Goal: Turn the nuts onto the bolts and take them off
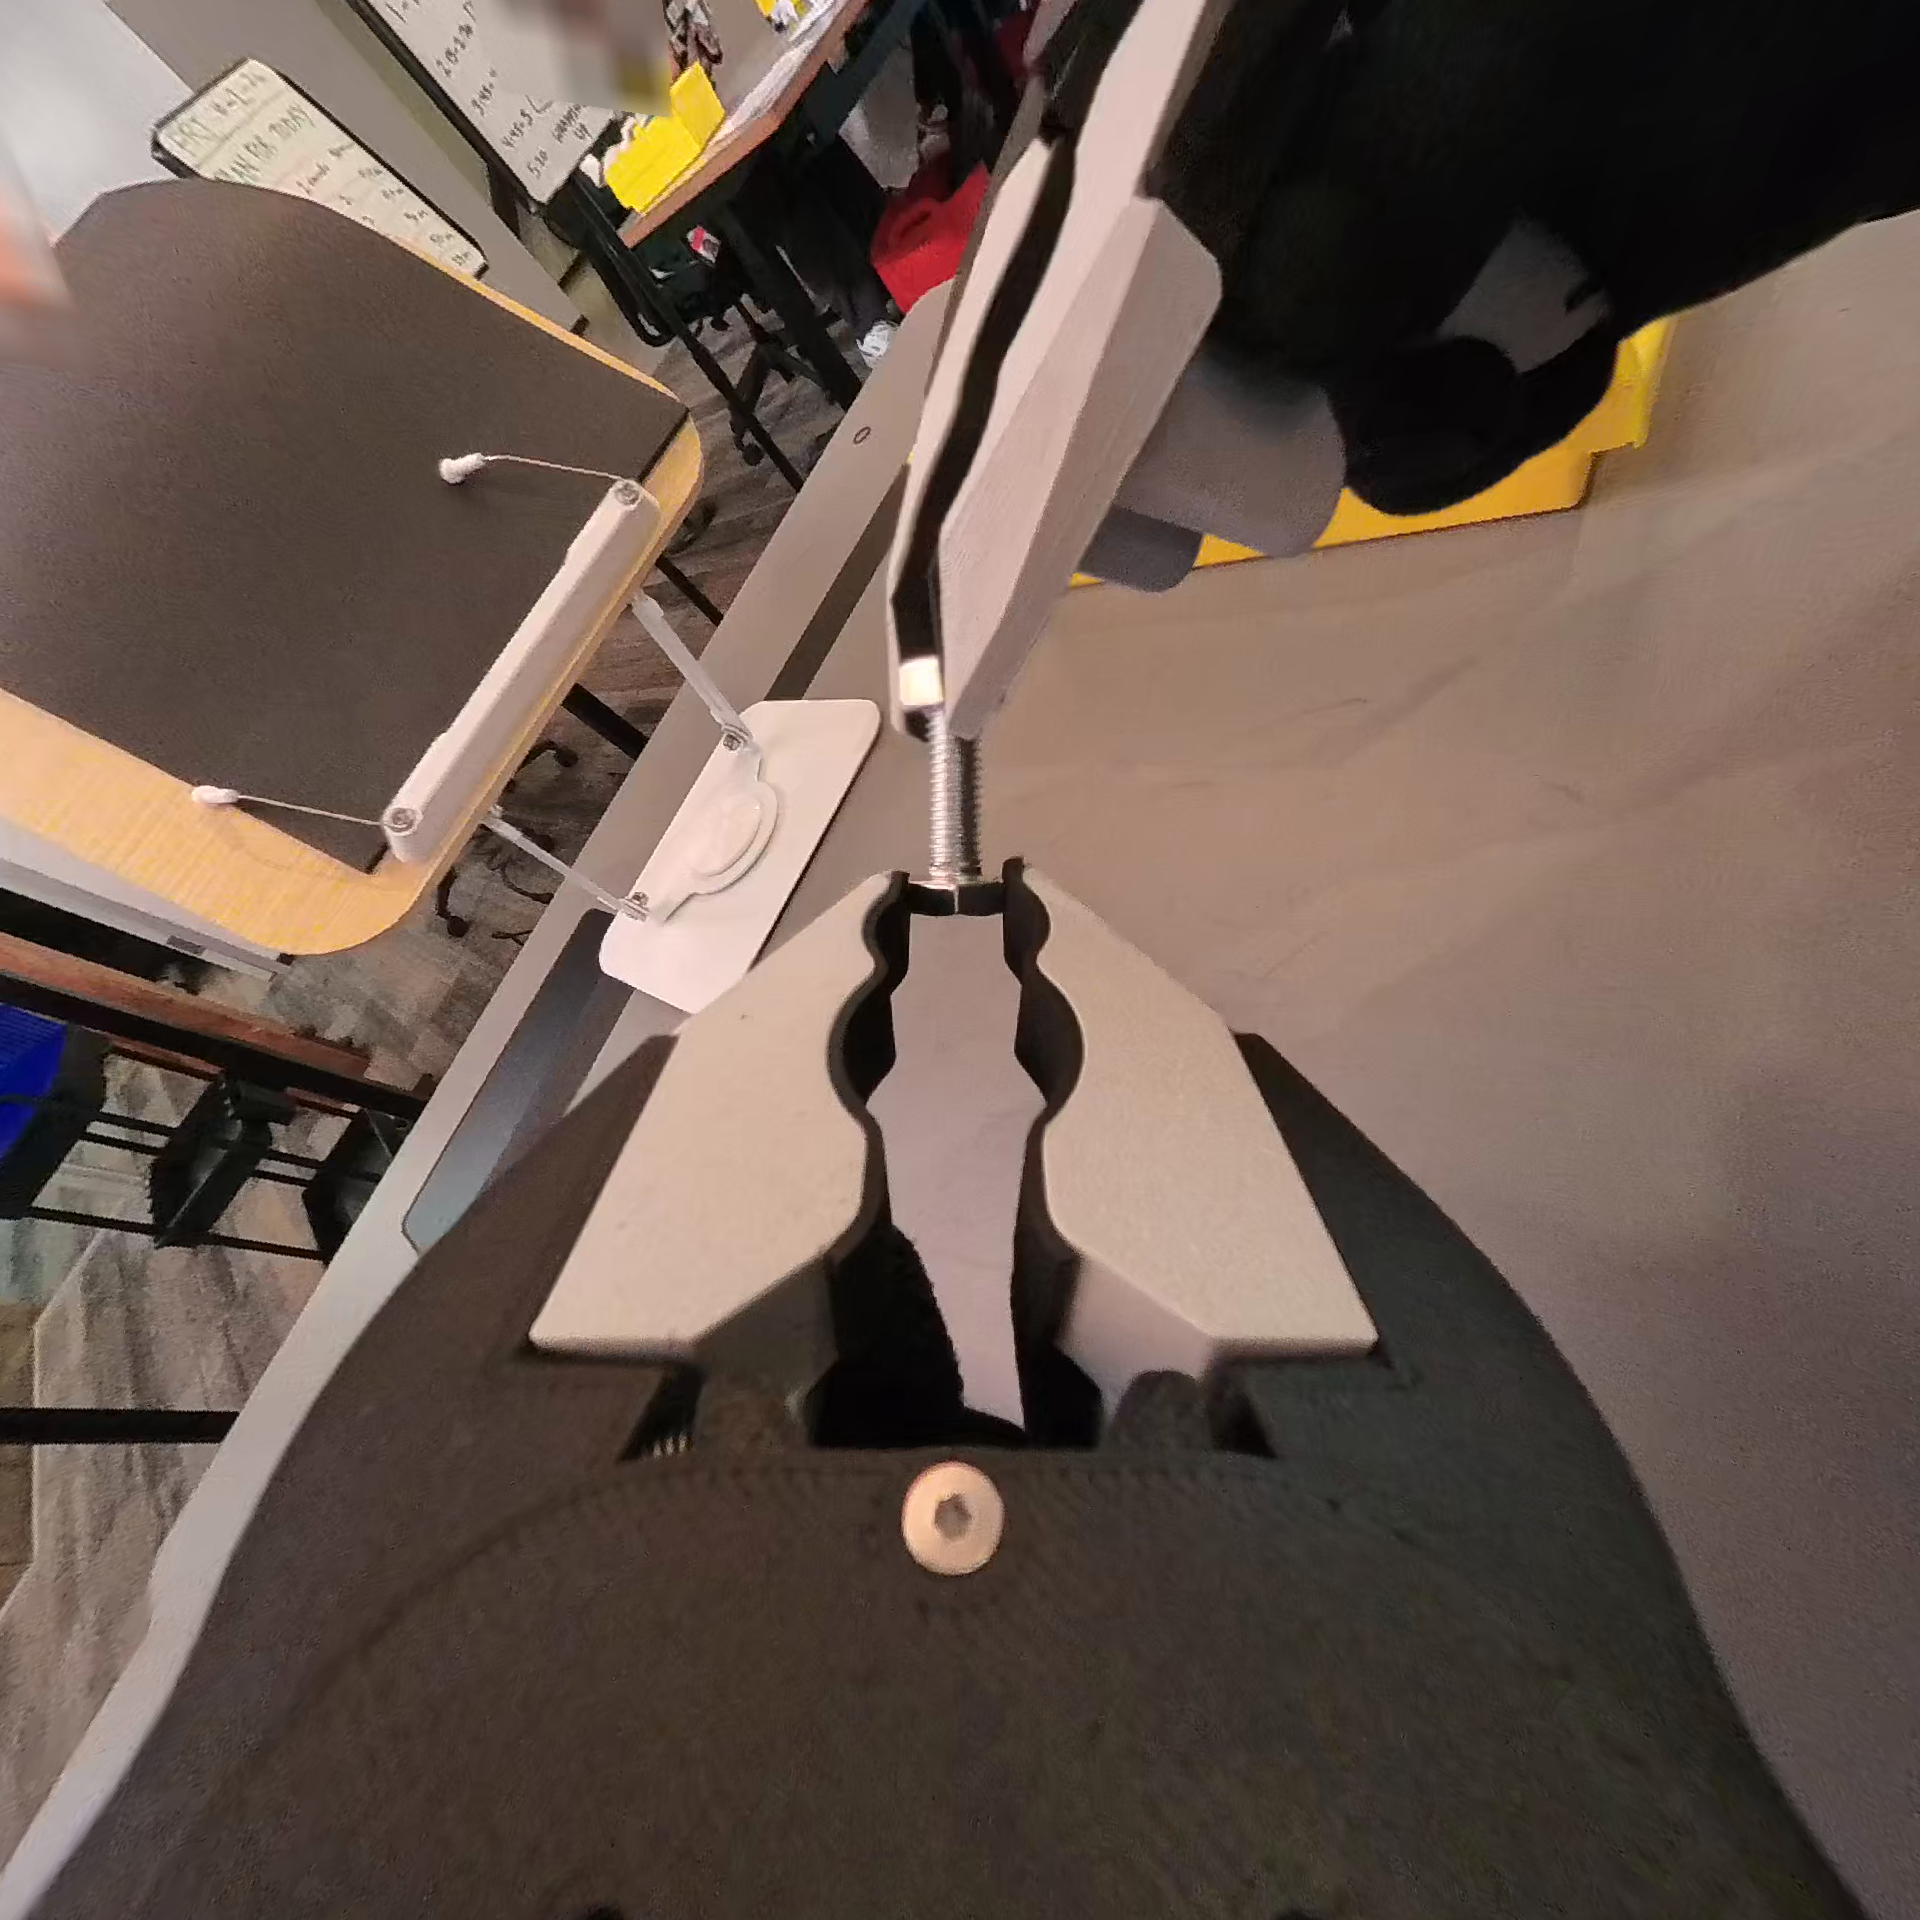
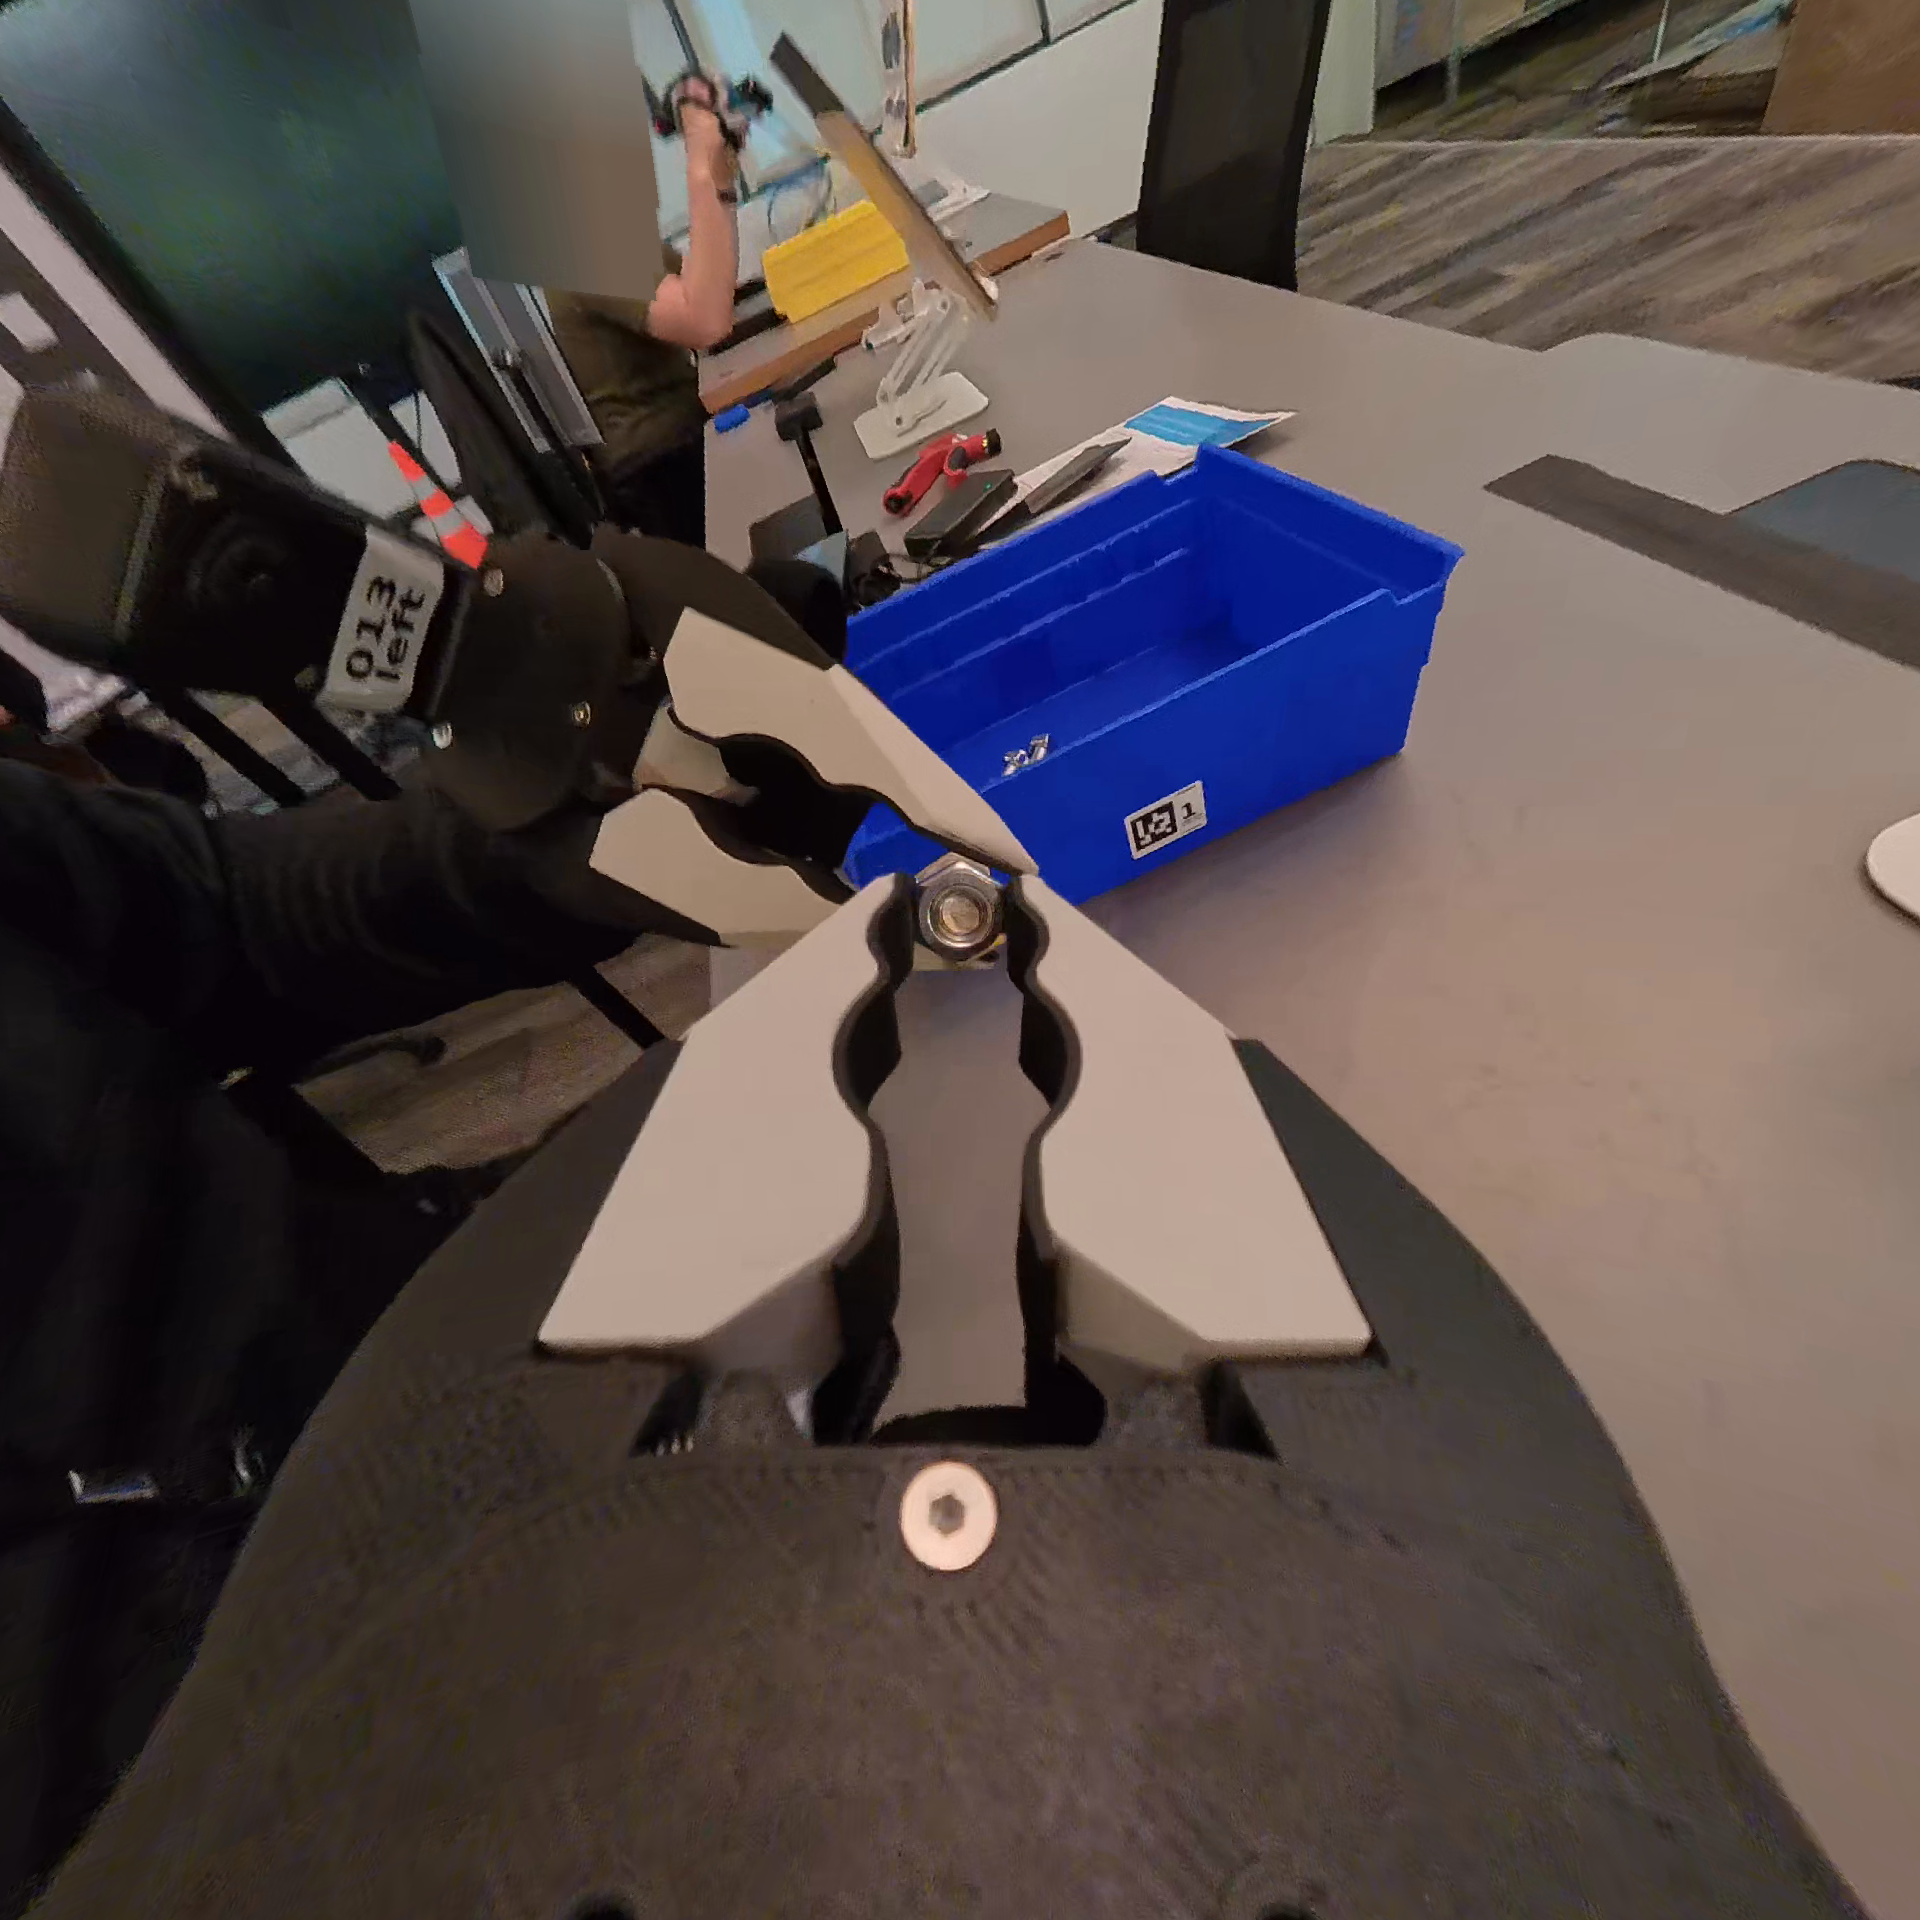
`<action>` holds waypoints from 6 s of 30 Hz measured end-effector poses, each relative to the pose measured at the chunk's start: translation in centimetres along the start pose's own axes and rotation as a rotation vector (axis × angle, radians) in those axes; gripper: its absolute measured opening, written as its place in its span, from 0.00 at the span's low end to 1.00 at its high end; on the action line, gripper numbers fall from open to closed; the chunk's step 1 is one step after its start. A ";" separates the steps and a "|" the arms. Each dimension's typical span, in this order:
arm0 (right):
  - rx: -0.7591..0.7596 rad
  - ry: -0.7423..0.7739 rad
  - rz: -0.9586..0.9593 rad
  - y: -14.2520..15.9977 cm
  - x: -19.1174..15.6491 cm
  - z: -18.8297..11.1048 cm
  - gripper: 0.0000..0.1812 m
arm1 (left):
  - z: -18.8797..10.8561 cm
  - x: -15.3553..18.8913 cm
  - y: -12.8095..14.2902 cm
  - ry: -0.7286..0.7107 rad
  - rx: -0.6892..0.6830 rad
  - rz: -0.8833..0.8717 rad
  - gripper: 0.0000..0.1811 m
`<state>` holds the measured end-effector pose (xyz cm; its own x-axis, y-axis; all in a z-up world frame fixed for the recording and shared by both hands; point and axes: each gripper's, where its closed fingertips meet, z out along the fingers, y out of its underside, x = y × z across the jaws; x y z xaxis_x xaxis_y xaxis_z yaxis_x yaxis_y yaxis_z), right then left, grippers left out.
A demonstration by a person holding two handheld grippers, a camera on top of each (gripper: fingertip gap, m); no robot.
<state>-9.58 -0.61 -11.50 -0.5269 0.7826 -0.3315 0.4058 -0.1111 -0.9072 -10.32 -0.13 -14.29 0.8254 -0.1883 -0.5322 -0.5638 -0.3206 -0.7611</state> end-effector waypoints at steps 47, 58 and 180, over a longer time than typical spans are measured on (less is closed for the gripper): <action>-0.174 0.015 -0.175 -0.3 -1.2 -1.9 0.30 | -2.3 1.3 -3.2 0.412 0.306 -0.488 0.09; -0.214 -0.062 -0.283 0.7 -2.3 -1.2 0.09 | -2.0 2.4 -3.3 0.407 0.245 -0.411 0.09; -0.824 0.548 0.156 13.7 25.1 -23.5 0.04 | -2.6 2.1 -5.1 0.542 0.357 -0.631 0.01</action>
<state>0.31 31.90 -26.20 -0.0916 0.9927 -0.0780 0.9412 0.0607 -0.3322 -5.67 -1.33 -10.58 0.8327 -0.5155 0.2020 0.0976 -0.2225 -0.9700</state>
